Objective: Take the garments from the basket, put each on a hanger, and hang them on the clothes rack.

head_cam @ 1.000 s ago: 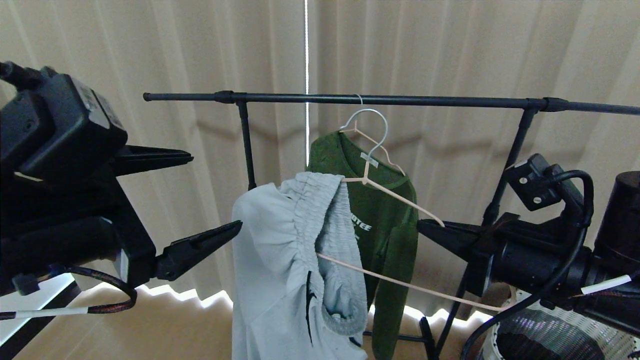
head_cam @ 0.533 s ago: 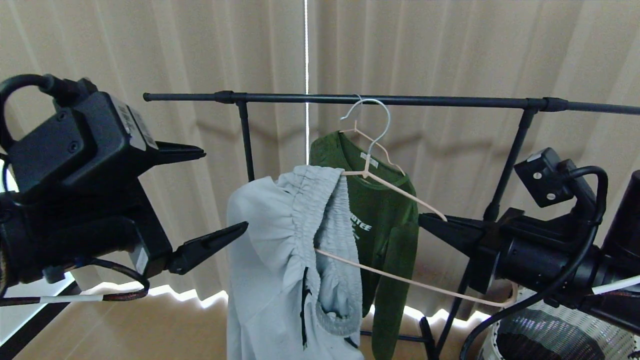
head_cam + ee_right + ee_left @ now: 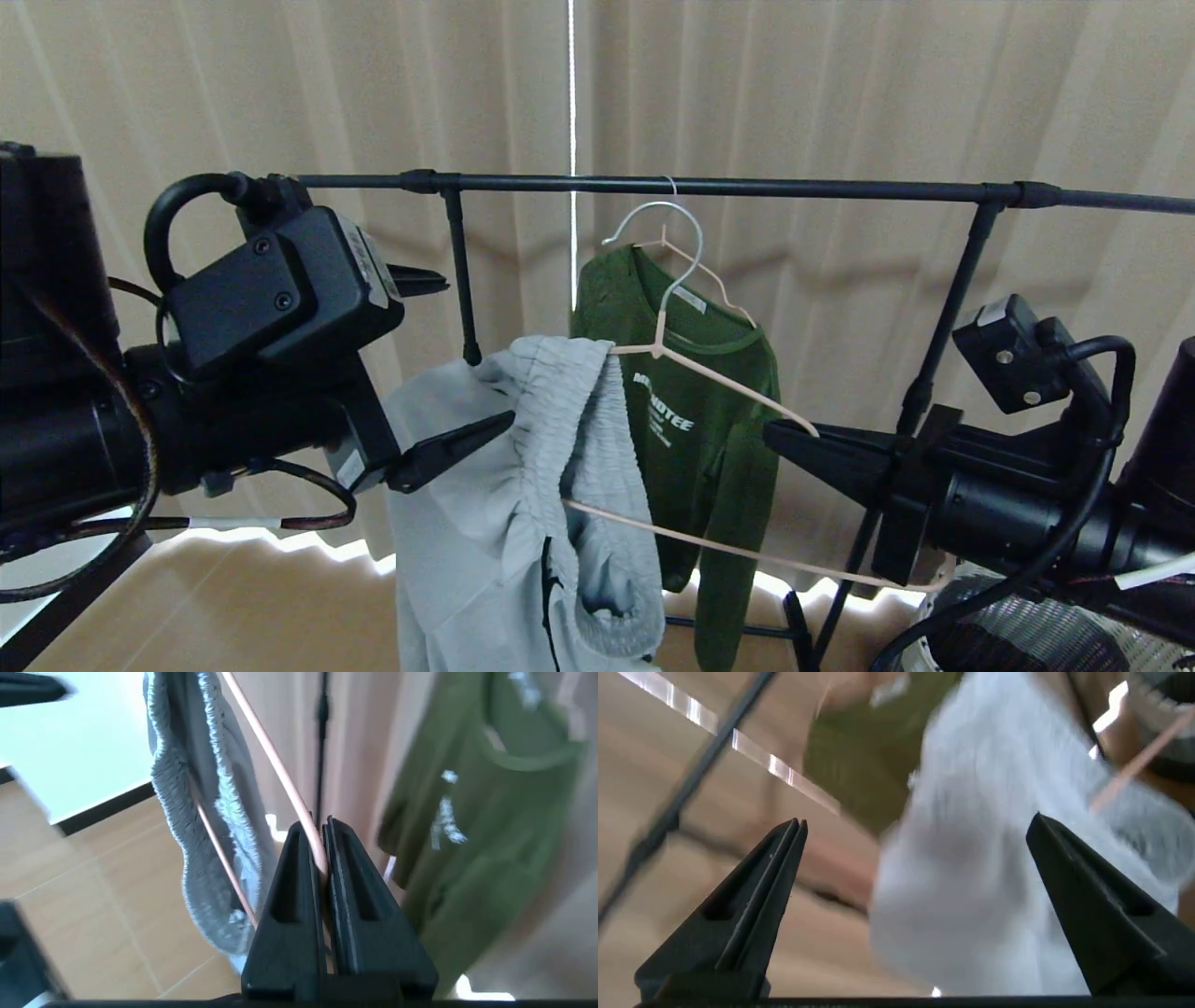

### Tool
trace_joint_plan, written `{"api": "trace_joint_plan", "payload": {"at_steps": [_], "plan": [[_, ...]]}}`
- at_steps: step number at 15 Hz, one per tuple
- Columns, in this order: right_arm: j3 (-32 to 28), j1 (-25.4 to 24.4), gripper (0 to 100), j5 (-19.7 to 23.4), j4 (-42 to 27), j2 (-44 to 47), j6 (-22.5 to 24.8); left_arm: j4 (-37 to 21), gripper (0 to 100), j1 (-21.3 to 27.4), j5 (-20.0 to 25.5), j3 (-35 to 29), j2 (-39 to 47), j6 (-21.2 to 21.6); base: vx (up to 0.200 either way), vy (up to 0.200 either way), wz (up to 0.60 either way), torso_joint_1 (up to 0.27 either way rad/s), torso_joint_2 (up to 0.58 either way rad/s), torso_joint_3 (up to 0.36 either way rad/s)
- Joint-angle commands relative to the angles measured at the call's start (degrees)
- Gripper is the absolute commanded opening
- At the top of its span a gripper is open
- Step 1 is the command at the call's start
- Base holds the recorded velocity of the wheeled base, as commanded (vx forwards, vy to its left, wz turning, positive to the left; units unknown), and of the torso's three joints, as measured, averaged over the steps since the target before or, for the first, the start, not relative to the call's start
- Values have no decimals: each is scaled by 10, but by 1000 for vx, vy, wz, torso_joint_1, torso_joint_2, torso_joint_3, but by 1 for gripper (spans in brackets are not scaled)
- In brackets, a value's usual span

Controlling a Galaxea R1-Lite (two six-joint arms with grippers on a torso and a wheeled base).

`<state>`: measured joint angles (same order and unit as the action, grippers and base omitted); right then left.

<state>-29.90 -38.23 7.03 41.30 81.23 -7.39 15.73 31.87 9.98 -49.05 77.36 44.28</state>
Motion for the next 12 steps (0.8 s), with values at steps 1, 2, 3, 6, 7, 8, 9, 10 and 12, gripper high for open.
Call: {"api": "trace_joint_plan", "payload": {"at_steps": [1,2,3,6,7,8,9,10,12], "plan": [[-1,-14,0,10,9,2,6,11,100,-1,19,-8,24,20,0,0,0,0,0,0],[0,-14,0,25,27,7,12,11,100,-1,21,-11,29,26,0,0,0,0,0,0],[0,-14,0,29,33,8,12,11,100,-1,21,-11,30,25,0,0,0,0,0,0],[16,-14,0,67,62,10,15,11,100,-2,21,-13,32,26,0,0,0,0,0,0],[20,-15,0,74,67,9,15,11,100,-2,21,-12,31,26,0,0,0,0,0,0],[20,-15,0,78,71,9,15,11,100,-2,21,-11,31,26,0,0,0,0,0,0],[20,-15,0,79,71,8,15,12,100,-2,21,-10,30,26,0,0,0,0,0,0],[20,-15,0,79,72,7,15,11,0,-2,21,-9,30,26,0,0,0,0,0,0],[23,-15,0,79,77,8,15,11,0,-2,22,-9,31,26,0,0,0,0,0,0]]}}
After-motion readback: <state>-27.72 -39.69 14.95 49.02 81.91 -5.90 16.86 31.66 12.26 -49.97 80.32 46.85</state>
